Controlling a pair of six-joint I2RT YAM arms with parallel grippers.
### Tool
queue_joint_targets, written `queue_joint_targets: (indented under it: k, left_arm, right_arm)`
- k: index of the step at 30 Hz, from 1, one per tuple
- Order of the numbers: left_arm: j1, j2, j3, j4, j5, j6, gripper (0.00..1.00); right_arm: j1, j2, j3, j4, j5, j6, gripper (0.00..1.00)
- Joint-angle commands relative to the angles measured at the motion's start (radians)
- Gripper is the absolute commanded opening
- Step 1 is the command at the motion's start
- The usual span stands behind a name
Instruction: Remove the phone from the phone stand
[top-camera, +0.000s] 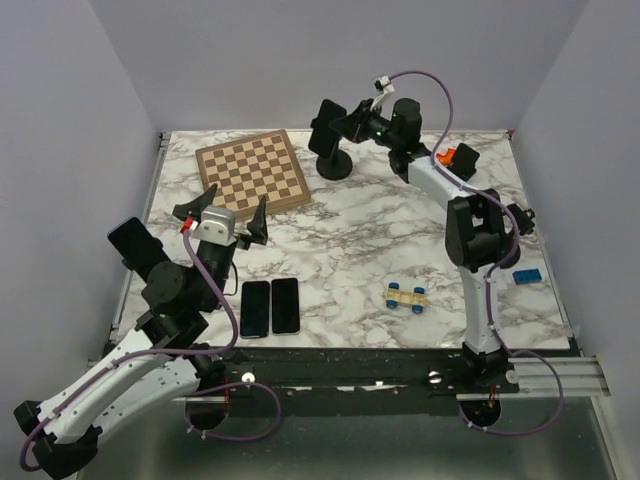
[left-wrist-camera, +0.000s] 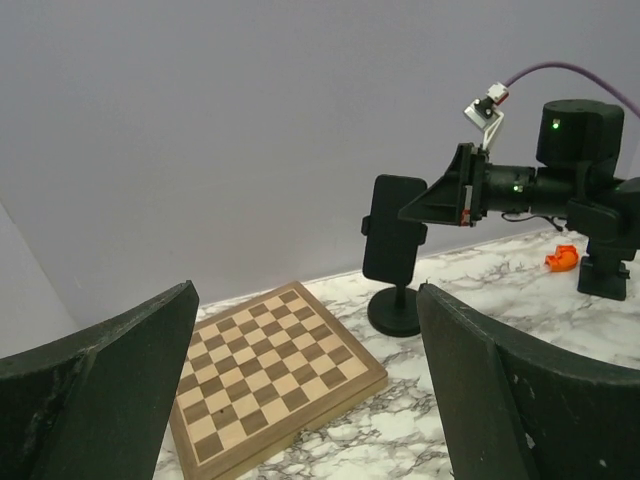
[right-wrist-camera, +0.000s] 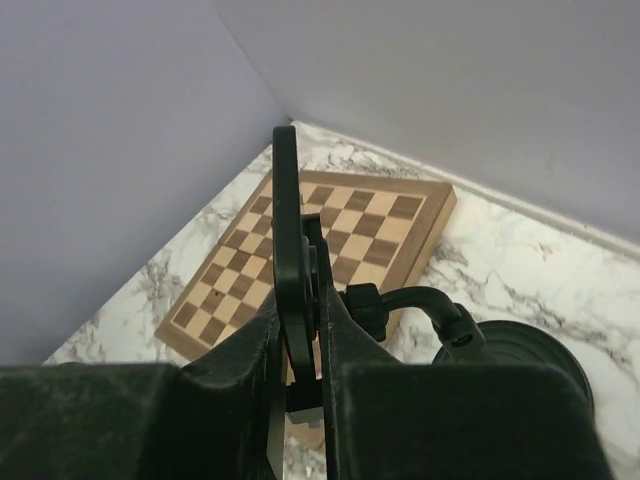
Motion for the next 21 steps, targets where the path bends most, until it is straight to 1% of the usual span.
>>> queue_joint_targets:
  k: [1,3,5,9,12,16,18,21]
  left_arm:
    - [-0.003,0.024,0.018,-0.018,0.042,-0.007,0.99]
    - [-0.003,0.043,0.031,-0.039,0.056,-0.021,0.99]
    - [-0.003,0.065,0.041,-0.057,0.068,-0.045,0.99]
    - [-0.003,0.123,0.066,-0.098,0.142,-0.093,0.99]
    - [-0.001,0.204,0.125,-0.185,0.212,-0.154,0.99]
    - [0.002,0.294,0.174,-0.245,0.389,-0.251,0.99]
    - [0.006,0.332,0.198,-0.262,0.476,-0.299,0.98]
    - [0.026,0.383,0.23,-0.285,0.62,-0.345,0.97]
  right_arm:
    - [0.002,-0.209,-0.156,-0.122,-0.047,-0.061,0.05]
    - [0.002,-0.296,-0.243,-0.17,-0.054,-0.073,0.01]
    - [0.002,-0.383,-0.335,-0.206,-0.084,-0.077,0.01]
    - [0.002,-0.525,-0.508,-0.272,-0.207,-0.058,0.01]
    - [0.002,-0.615,-0.631,-0.294,-0.29,-0.05,0.01]
    - [0.002,-0.704,-0.734,-0.376,-0.364,-0.117,0.01]
    - [0.002,-0.731,-0.75,-0.46,-0.361,-0.182,0.01]
    - [0.002,-0.746,-0.753,-0.598,-0.414,-0.273,0.01]
